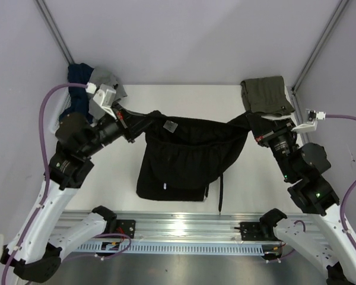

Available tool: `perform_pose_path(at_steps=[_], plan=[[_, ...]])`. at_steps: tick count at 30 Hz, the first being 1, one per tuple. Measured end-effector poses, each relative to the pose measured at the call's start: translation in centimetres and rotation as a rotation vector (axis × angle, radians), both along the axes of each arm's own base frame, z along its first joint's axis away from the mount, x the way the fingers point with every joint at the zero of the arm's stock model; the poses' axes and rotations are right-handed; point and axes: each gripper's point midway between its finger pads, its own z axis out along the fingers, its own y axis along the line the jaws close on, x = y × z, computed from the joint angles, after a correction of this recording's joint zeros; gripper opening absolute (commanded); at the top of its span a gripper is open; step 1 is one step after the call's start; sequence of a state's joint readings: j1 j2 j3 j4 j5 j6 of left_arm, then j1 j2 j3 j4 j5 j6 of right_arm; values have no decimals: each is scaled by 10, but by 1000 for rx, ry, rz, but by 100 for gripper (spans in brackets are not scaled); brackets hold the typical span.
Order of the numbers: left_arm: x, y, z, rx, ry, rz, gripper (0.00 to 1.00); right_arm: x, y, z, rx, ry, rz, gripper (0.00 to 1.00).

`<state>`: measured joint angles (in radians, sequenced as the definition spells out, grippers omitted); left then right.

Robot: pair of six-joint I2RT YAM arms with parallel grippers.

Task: Fold and stack the shorts
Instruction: Flatten the shorts out

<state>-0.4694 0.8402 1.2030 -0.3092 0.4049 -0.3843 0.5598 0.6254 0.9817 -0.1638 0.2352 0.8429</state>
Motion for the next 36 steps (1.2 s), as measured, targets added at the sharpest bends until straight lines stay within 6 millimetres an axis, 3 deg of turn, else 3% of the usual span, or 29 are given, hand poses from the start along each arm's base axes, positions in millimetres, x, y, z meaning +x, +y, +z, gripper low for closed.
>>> perform_pose_path(at_steps=[2,5,9,13,15,19,21,24,26,27,28,29,30,32,34,36], plan=[[11,-4,-2,11,18,9,0,7,0,-7,-25,34,-23,0],[38,-12,-21,52,83,27,0,32,4,-22,-83,110,-76,0],[103,-16,-77,118,236,93,0,86,11,-53,-168,231,-148,0],[163,4,-143,161,397,190,0,157,19,-108,-227,367,-167,0],[185,16,-170,170,464,232,0,190,24,-151,-254,455,-156,0],[224,31,-203,170,539,287,0,240,41,-216,-262,559,-94,0],[242,37,-210,158,550,311,0,263,51,-229,-249,567,-60,0],[272,52,-221,137,554,369,0,319,82,-220,-177,461,44,0],[286,64,-229,123,559,419,0,353,106,-210,-117,350,128,19],[293,72,-234,113,563,450,0,366,117,-209,-88,299,177,34],[300,79,-239,105,566,482,7,378,127,-205,-56,242,217,84],[306,87,-243,97,567,516,25,387,134,-206,-39,212,247,99],[310,95,-247,92,574,555,55,400,144,-213,-27,201,283,99],[318,111,-255,80,602,633,95,428,161,-218,-35,174,333,99],[326,122,-257,65,622,691,99,441,168,-229,-63,192,360,99],[329,131,-261,69,630,737,99,436,166,-248,-87,243,371,99]])
